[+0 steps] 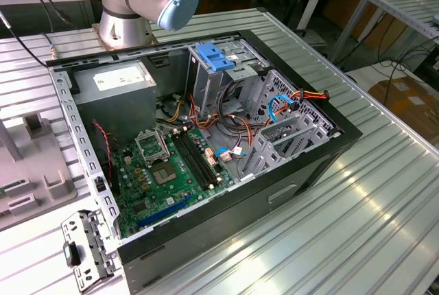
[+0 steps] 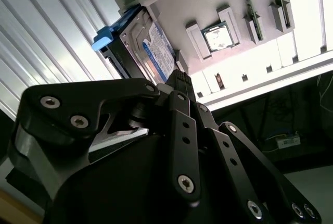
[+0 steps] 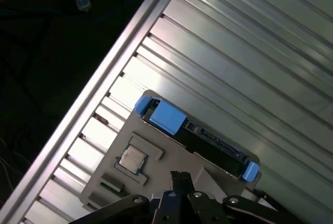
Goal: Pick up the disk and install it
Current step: 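Pick up the disk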
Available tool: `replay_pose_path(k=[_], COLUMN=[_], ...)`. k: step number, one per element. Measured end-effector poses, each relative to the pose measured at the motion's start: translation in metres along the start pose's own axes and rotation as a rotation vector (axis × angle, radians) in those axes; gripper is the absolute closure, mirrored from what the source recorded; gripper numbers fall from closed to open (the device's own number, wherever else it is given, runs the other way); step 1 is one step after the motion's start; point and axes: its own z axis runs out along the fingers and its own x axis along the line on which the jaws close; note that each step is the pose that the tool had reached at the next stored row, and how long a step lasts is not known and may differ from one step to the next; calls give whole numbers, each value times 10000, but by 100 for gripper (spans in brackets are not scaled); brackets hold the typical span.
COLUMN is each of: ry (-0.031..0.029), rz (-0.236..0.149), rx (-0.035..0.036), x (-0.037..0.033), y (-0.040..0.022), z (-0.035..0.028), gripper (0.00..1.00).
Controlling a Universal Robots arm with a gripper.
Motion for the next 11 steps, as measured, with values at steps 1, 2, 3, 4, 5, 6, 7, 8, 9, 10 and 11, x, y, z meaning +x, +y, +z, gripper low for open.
replay_pose_path(k=[1, 2, 3, 4, 5, 6, 7, 8, 9, 10, 11], ry=[5, 11, 15, 20, 24, 27, 31, 33, 36, 39, 44], rz=[-107, -232, -316, -460, -536, -605, -695, -736, -802, -880, -987], rx=[-3, -6, -8, -12, -13, -15, -17, -18, -20, -22, -24], x=[0, 0, 0, 0, 0, 0, 0, 0, 0, 0, 0], y=[0, 0, 0, 0, 0, 0, 0, 0, 0, 0, 0], z=[0, 0, 0, 0, 0, 0, 0, 0, 0, 0, 0], gripper=[89, 89, 89, 89, 89, 89, 89, 89, 89, 89, 89])
